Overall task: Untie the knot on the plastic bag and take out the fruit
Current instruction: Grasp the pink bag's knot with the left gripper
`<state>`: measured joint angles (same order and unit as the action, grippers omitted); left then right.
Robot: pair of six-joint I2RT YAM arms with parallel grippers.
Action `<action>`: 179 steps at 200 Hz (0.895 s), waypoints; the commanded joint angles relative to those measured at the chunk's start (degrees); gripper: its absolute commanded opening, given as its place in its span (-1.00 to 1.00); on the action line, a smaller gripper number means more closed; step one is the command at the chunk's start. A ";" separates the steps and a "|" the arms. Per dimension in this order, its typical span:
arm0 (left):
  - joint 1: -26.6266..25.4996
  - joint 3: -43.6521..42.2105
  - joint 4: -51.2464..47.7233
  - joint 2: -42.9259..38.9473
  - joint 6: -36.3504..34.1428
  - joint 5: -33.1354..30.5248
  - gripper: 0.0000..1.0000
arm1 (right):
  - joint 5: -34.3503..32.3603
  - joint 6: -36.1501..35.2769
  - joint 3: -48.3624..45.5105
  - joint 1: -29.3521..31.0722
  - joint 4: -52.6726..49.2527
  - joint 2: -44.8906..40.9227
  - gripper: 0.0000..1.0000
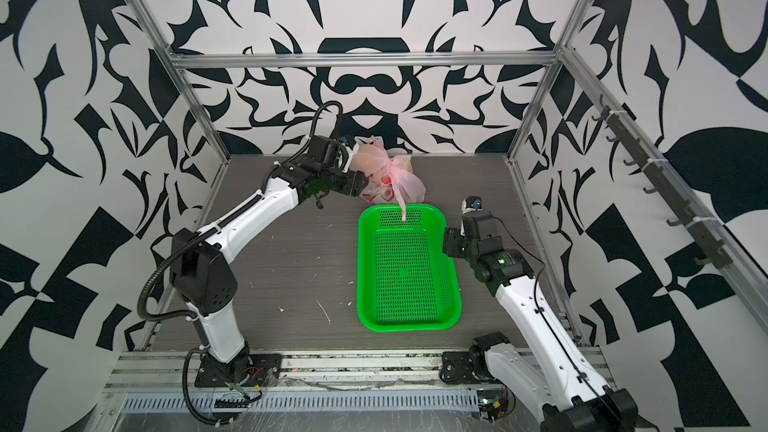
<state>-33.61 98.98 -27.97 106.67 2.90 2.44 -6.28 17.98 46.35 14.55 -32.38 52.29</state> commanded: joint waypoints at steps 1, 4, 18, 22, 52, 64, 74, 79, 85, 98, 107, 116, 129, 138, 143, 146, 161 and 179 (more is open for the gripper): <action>-0.23 0.91 1.28 4.12 -19.06 1.59 0.67 | -1.53 -0.58 2.09 0.66 1.62 -0.26 0.39; -0.23 0.92 2.23 4.48 -20.07 1.47 0.73 | -1.49 -0.69 2.04 0.66 1.62 -0.26 0.39; -0.22 2.05 5.89 6.91 -23.51 0.88 0.94 | -1.54 -0.90 1.74 0.65 1.62 -0.67 0.39; -0.23 2.58 6.37 7.69 -24.59 1.09 0.96 | -1.54 -0.98 1.66 0.66 1.55 -0.74 0.40; -0.30 5.52 10.62 12.62 -30.30 1.26 0.95 | -2.06 -1.54 1.55 0.75 0.08 -1.64 0.40; -0.32 5.37 13.60 13.74 -31.38 1.00 0.95 | -2.45 -1.60 1.48 0.75 -0.48 -2.21 0.41; -0.29 5.15 15.90 14.40 -32.18 0.61 0.93 | -2.63 -1.63 1.21 0.75 -0.66 -2.67 0.40; -0.35 5.01 17.20 14.61 -32.50 0.18 0.92 | -2.68 -1.56 1.05 0.74 -0.67 -2.87 0.40; -0.41 4.78 18.80 14.86 -32.72 -0.41 0.91 | -2.70 -1.46 0.86 0.75 -0.75 -3.05 0.40; -0.60 3.69 22.96 14.98 -33.68 -1.51 0.88 | -2.64 -1.04 0.44 0.75 -0.67 -3.16 0.40; -0.82 2.68 26.12 14.97 -35.07 -2.45 0.88 | -2.44 -0.85 0.17 0.75 -0.49 -3.18 0.41; -1.11 1.86 28.31 14.97 -36.81 -2.94 0.87 | -2.25 -0.66 -0.02 0.75 -0.32 -2.92 0.41; -1.43 1.56 30.42 15.42 -39.87 -2.94 0.86 | -2.22 -0.63 -0.10 0.75 -0.06 -2.55 0.40; -1.42 2.02 30.76 16.20 -41.65 -2.50 0.84 | -2.15 -0.64 -0.03 0.75 0.08 -2.19 0.40; -1.41 2.32 30.90 16.62 -42.63 -2.37 0.83 | -2.15 -0.61 -0.03 0.75 0.19 -2.08 0.40; -1.40 2.49 30.99 16.81 -42.99 -2.31 0.83 | -2.15 -0.66 -0.03 0.75 0.28 -1.95 0.40; -1.46 3.07 30.95 17.74 -45.68 -0.48 0.77 | -2.15 -0.74 0.06 0.74 0.56 -1.50 0.40; -1.42 1.68 32.54 17.87 -49.55 3.12 0.72 | -2.24 -0.79 0.01 0.70 0.74 -1.14 0.40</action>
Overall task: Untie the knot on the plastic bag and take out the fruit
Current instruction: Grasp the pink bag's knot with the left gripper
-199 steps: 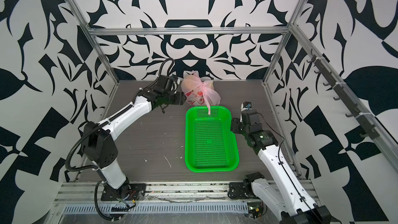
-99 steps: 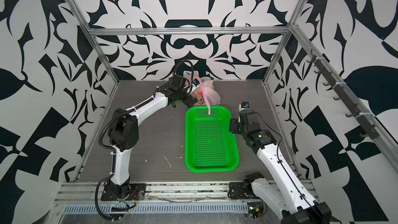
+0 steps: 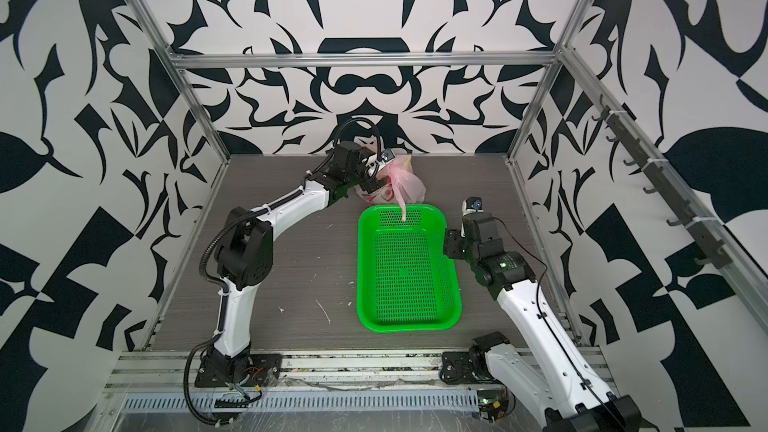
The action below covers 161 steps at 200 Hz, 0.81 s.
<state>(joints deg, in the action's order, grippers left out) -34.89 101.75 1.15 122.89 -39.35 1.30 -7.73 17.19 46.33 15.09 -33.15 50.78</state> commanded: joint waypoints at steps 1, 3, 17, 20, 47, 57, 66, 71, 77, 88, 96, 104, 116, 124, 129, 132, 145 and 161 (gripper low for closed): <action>-0.11 -1.24 3.64 1.65 -7.48 4.47 0.73 | -0.80 -0.03 0.05 0.18 1.51 0.37 0.40; -0.09 -1.63 4.18 1.58 -7.89 4.91 0.73 | -0.80 -0.05 0.05 0.17 1.53 0.43 0.40; -0.15 -3.49 7.78 1.68 -10.36 7.20 0.76 | -0.75 -0.02 0.01 0.20 1.57 0.61 0.40; -0.09 -3.48 8.20 1.85 -10.57 7.31 0.77 | -0.83 -0.04 0.07 0.18 1.55 0.67 0.40; -0.14 1.06 5.30 4.83 -11.38 7.40 0.76 | -1.02 -0.05 -0.07 0.20 1.51 0.54 0.40; -0.13 2.12 5.14 5.78 -11.96 7.64 0.76 | -1.08 0.04 -0.18 0.18 1.51 0.37 0.40; -0.12 3.13 4.79 6.53 -12.13 8.15 0.75 | -1.26 0.05 -0.35 0.20 1.42 0.21 0.40; -0.09 3.70 4.59 7.01 -12.15 8.27 0.74 | -1.39 0.08 -0.44 0.20 1.37 0.15 0.40; -0.15 4.18 4.48 7.42 -12.28 8.40 0.73 | -1.54 0.04 -0.53 0.20 1.26 0.05 0.40; -0.11 5.06 4.56 8.27 -12.33 8.39 0.72 | -1.72 0.20 -0.77 0.20 1.18 -0.07 0.40; -0.15 5.62 4.65 8.85 -12.33 8.28 0.72 | -1.77 0.14 -0.95 0.20 1.15 -0.24 0.40; -0.16 6.06 4.65 9.21 -12.33 8.28 0.65 | -2.06 0.21 -1.12 0.20 1.15 -0.46 0.40; -0.17 6.14 5.03 9.60 -12.37 8.07 0.58 | -2.32 0.21 -1.38 0.20 1.24 -0.67 0.40; -0.11 6.00 5.62 9.74 -12.33 7.81 0.55 | -2.55 0.34 -1.44 0.20 1.37 -0.77 0.40; -0.16 5.68 6.14 9.61 -12.17 7.54 0.53 | -2.59 0.35 -1.58 0.20 1.42 -0.86 0.40; -0.13 5.49 6.48 9.62 -12.10 7.43 0.53 | -2.64 0.32 -1.63 0.20 1.48 -0.86 0.40; -0.09 4.16 8.52 9.19 -11.86 7.02 0.48 | -2.69 0.41 -1.76 0.20 1.64 -0.90 0.40; -0.26 2.52 11.18 8.62 -11.66 6.31 0.43 | -2.65 0.52 -1.94 0.20 1.86 -0.86 0.40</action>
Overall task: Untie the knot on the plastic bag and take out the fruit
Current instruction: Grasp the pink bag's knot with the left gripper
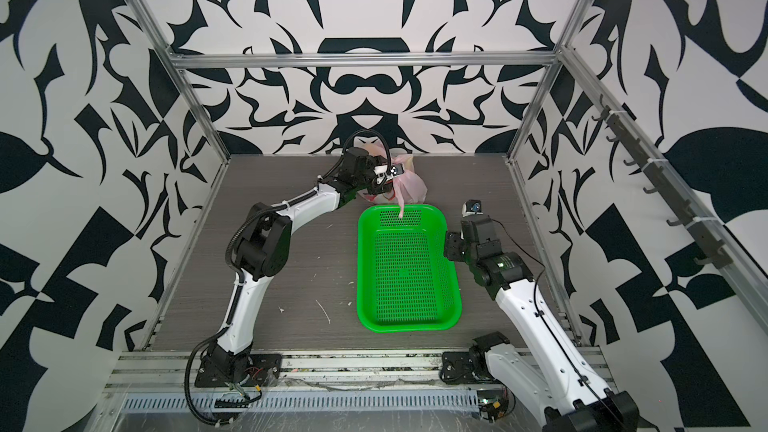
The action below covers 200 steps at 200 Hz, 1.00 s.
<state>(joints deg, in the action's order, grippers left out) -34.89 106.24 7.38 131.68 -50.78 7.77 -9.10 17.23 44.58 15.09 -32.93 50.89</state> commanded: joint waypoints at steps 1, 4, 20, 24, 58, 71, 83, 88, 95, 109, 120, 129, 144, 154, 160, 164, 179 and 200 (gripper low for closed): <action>-0.26 -2.02 5.12 -0.13 -0.21 -0.23 0.43 | -1.27 0.45 -0.19 0.20 1.64 -0.97 0.40; -0.22 -2.25 5.56 -0.19 -0.13 -0.32 0.43 | -1.29 0.49 -0.19 0.15 1.72 -0.97 0.40; -0.25 -3.22 7.28 -0.45 0.07 -0.70 0.36 | -1.25 0.52 -0.19 0.20 1.98 -0.88 0.39; -0.23 -3.43 7.60 -0.46 0.02 -0.80 0.35 | -1.29 0.52 -0.19 0.20 1.99 -0.93 0.39; -0.41 -5.43 9.98 -0.88 0.36 -1.17 0.12 | -1.39 0.70 -0.02 0.20 1.99 -1.15 0.39; -0.43 -6.28 11.01 -1.12 0.62 -1.41 0.09 | -1.38 0.80 -0.02 0.19 1.99 -1.24 0.38; -0.39 -6.93 11.57 -1.38 0.89 -1.51 -0.02 | -1.42 0.87 -0.08 0.20 1.99 -1.29 0.38; -0.37 -7.22 11.81 -1.50 0.93 -1.66 -0.09 | -1.42 0.94 -0.10 0.20 1.99 -1.32 0.38; -0.42 -7.67 12.51 -1.74 0.95 -2.00 -0.20 | -1.44 0.96 -0.10 0.20 2.07 -1.25 0.38; -0.39 -8.68 14.05 -1.99 1.05 -2.88 -0.44 | -1.32 1.05 -0.10 0.20 2.08 -1.32 0.37; -0.41 -9.39 14.95 -2.24 0.98 -3.75 -0.57 | -1.29 1.05 -0.07 0.20 2.17 -1.41 0.38; -0.43 -9.77 15.74 -2.33 0.88 -4.57 -0.62 | -1.40 1.05 -0.02 0.20 2.17 -1.41 0.37; -0.35 -10.63 17.67 -2.30 0.62 -6.28 -0.73 | -1.34 1.15 -0.02 0.29 2.24 -1.50 0.37; -0.38 -11.30 19.37 -2.41 0.47 -7.96 -0.80 | -1.28 1.18 -0.09 0.29 2.25 -1.59 0.37; -0.37 -11.71 20.31 -2.40 0.30 -9.12 -0.86 | -1.27 1.15 -0.18 0.31 2.25 -1.59 0.37; -0.38 -11.95 21.06 -2.46 0.25 -10.02 -0.92 | -1.25 1.15 -0.19 0.35 2.25 -1.59 0.36; -0.25 -13.46 24.02 -2.78 0.04 -13.54 -1.00 | -1.26 1.13 -0.28 0.37 2.39 -1.50 0.36; 0.28 -16.31 27.01 -4.44 -0.03 -17.31 -1.00 | -1.01 1.09 -0.37 0.38 2.77 -1.11 0.36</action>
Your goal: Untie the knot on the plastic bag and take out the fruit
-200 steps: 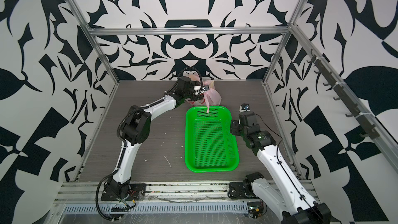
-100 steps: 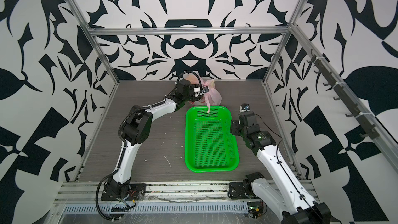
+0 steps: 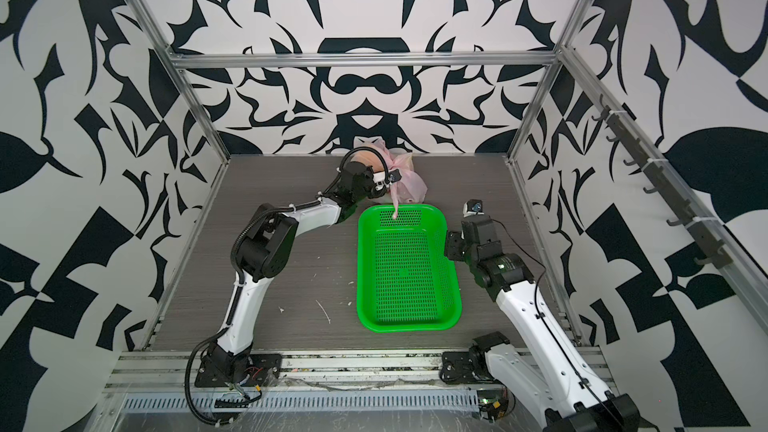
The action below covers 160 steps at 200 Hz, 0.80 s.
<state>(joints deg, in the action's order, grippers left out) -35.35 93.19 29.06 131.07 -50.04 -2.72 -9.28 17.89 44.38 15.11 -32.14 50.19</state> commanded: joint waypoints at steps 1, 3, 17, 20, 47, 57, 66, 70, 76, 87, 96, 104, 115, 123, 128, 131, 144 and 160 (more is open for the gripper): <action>0.78 -3.49 5.45 -3.95 -0.72 -6.92 -1.00 | -0.79 0.41 -0.17 0.35 2.03 -0.39 0.36; 0.78 -3.81 5.69 -4.08 -0.71 -7.29 -1.00 | -0.75 0.40 -0.17 0.35 2.07 -0.32 0.36; 1.11 -6.01 6.83 -5.70 -0.80 -9.90 -1.00 | -0.37 0.39 -0.17 0.43 2.53 0.11 0.36; 1.16 -6.58 6.92 -6.06 -0.81 -10.57 -1.00 | -0.28 0.39 -0.17 0.42 2.72 0.20 0.36; 1.52 -12.39 6.94 -10.63 -1.12 -17.22 -1.00 | 0.69 0.57 0.00 0.61 4.50 1.49 0.35; 1.52 -15.26 5.86 -13.09 -0.53 -19.36 -1.00 | 1.13 0.58 0.21 0.77 5.18 2.28 0.35; 1.52 -18.06 4.95 -15.63 0.31 -21.54 -1.00 | 1.56 0.65 0.35 1.04 5.77 2.98 0.35; 1.52 -19.50 4.60 -16.81 0.96 -22.53 -1.00 | 1.75 0.68 0.44 1.26 6.05 3.33 0.35; 1.66 -21.58 4.24 -18.72 1.80 -24.19 -1.00 | 2.02 0.79 0.60 1.54 6.39 3.78 0.35; 1.61 -25.31 3.33 -22.27 3.25 -27.31 -1.00 | 2.25 0.92 0.96 2.39 7.04 4.63 0.35; 1.56 -28.18 1.84 -25.58 4.89 -29.48 -1.00 | 2.01 0.92 1.22 3.37 7.56 5.27 0.35; 1.60 -30.71 0.00 -28.61 6.58 -31.04 -1.00 | 1.67 1.01 1.56 4.35 7.95 5.83 0.35; 1.57 -33.91 -3.02 -32.81 9.33 -32.57 -1.00 | 1.01 1.01 2.08 5.82 8.25 6.67 0.35; 1.48 -35.99 -5.84 -35.87 11.60 -33.48 -1.00 | 0.47 1.01 2.52 6.87 8.43 7.20 0.35; 1.23 -37.25 -7.81 -37.85 13.38 -33.70 -1.00 | 0.21 1.09 2.76 7.63 8.63 7.51 0.35; 1.14 -37.95 -9.26 -39.02 14.51 -33.79 -1.00 | 0.00 1.09 2.88 7.99 8.73 7.68 0.35; 0.29 -41.09 -14.77 -44.01 19.34 -33.69 -1.00 | -0.45 1.44 3.42 9.65 9.31 8.31 0.35; -1.62 -44.99 -20.64 -49.64 24.66 -33.95 -1.00 | -1.24 1.84 3.90 11.81 10.07 9.05 0.35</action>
<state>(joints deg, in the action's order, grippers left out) -34.54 52.45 18.20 89.17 -36.40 -33.87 -8.38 18.55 45.06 24.29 -25.19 58.89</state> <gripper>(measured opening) 0.047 0.673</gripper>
